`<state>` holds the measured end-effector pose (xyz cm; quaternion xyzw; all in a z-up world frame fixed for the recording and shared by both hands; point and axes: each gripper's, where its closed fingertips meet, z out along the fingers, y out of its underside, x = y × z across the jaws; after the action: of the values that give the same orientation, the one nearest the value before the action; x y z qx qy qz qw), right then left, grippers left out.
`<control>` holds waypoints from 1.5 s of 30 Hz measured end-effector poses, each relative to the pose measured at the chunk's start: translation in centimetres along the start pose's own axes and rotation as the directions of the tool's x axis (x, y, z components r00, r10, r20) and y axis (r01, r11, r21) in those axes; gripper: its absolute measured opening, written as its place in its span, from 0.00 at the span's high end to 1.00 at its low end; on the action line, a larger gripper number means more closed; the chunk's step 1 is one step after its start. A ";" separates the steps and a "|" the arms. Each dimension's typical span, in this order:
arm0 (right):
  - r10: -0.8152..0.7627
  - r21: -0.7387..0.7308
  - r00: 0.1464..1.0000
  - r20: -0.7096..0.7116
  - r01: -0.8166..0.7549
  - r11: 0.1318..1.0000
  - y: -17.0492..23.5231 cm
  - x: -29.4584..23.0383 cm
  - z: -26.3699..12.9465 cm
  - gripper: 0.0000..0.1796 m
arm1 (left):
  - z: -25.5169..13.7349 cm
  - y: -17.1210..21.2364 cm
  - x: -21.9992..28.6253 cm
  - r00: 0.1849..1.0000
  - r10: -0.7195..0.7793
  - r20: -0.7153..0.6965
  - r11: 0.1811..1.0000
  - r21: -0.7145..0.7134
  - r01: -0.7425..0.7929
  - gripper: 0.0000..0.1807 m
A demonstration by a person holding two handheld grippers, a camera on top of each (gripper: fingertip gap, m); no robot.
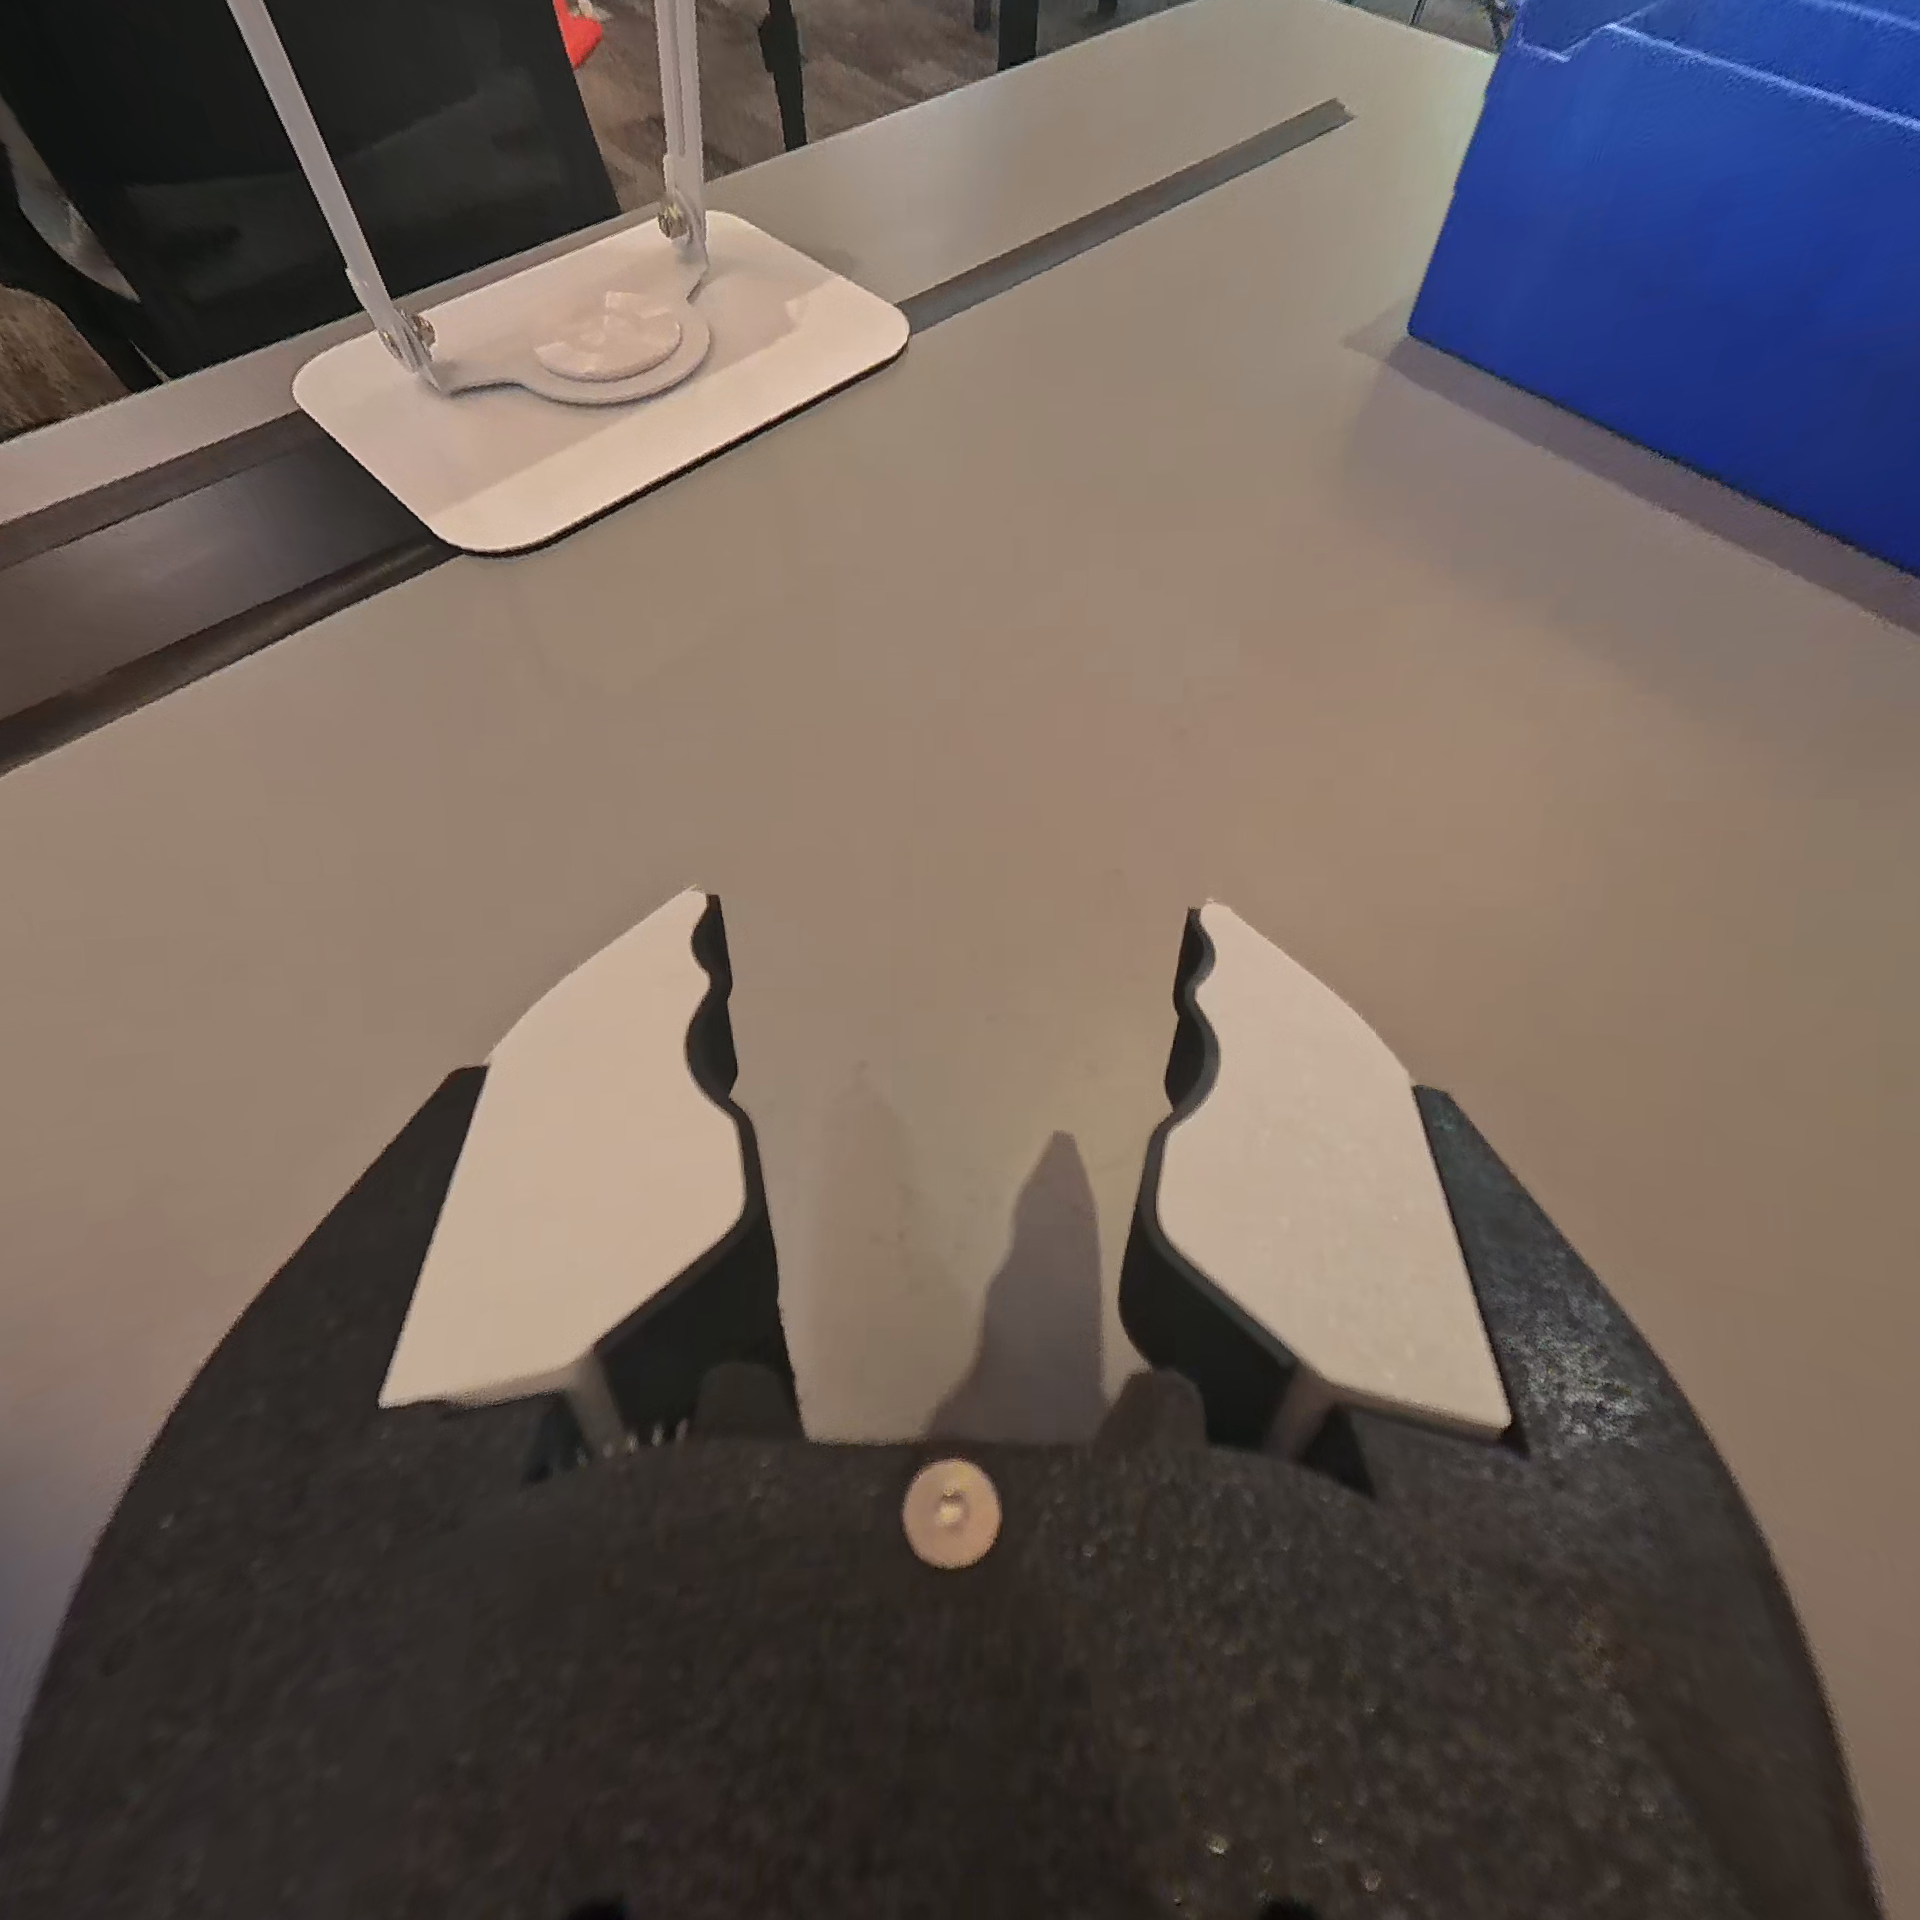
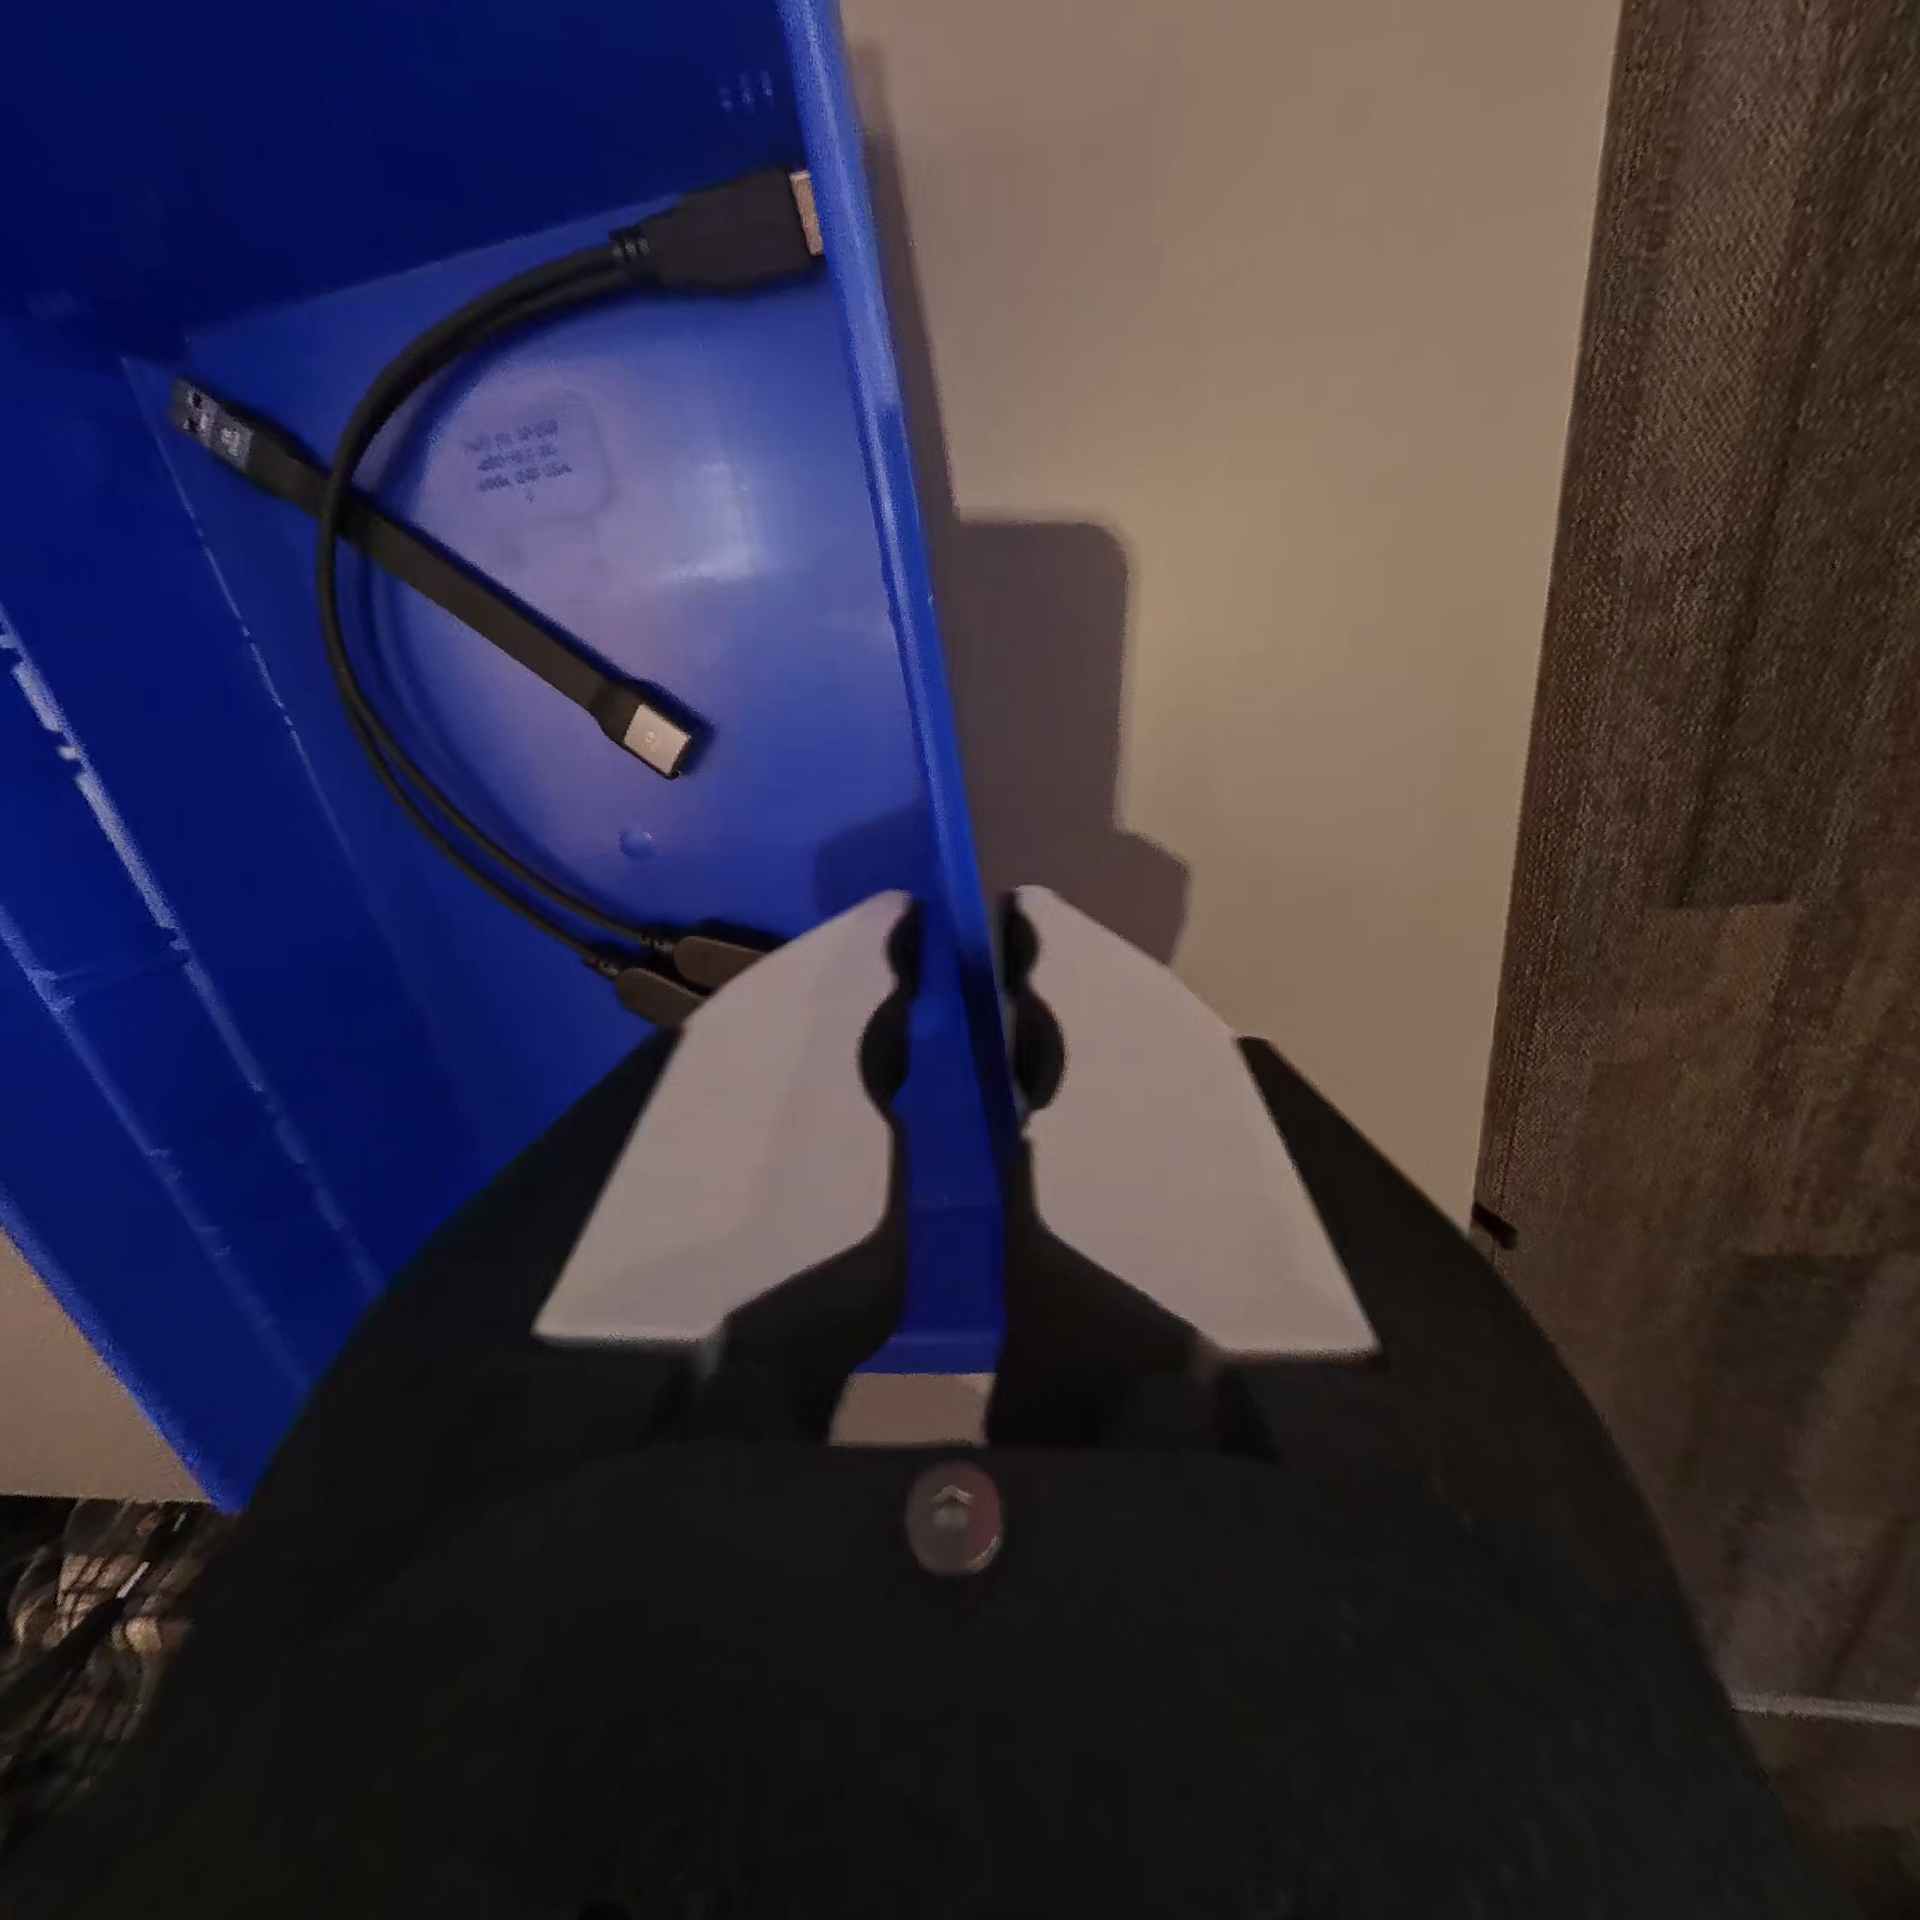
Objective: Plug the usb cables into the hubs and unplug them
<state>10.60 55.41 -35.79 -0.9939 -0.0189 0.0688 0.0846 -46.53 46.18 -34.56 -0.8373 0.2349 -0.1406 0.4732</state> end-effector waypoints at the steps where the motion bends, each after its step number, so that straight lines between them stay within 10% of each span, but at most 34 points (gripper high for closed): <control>1: -0.012 0.001 1.000 0.007 0.012 1.000 0.0 0.0 -0.3 0.80 | 0.1 0.1 -0.1 1.000 -0.003 0.002 1.000 -0.004 0.003 0.55; 6: -0.101 -0.105 0.993 -0.053 0.095 0.990 3.8 0.7 -0.3 0.68 | -0.1 0.0 0.0 1.000 -0.014 -0.010 1.000 0.004 0.014 0.55; 10: -0.109 -0.138 0.994 -0.030 0.104 0.985 5.5 1.0 1.4 0.97 | -0.1 -0.2 0.4 1.000 -0.003 -0.018 1.000 0.012 0.003 0.55; 33: -0.093 -0.097 0.995 -0.048 0.088 0.991 4.0 6.6 0.5 0.97 | 0.5 0.5 -0.5 1.000 -0.025 0.001 1.000 -0.007 0.025 0.55; 45: -0.304 0.595 0.950 -0.074 0.287 0.751 1.9 -1.2 -16.7 0.79 | 0.0 -0.5 -0.3 1.000 -0.015 -0.001 0.999 0.050 0.015 0.54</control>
<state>11.78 50.74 -19.64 -0.8993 -0.1540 0.0705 0.4032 -46.61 46.54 -34.13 -0.8270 0.2249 -0.1502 0.4929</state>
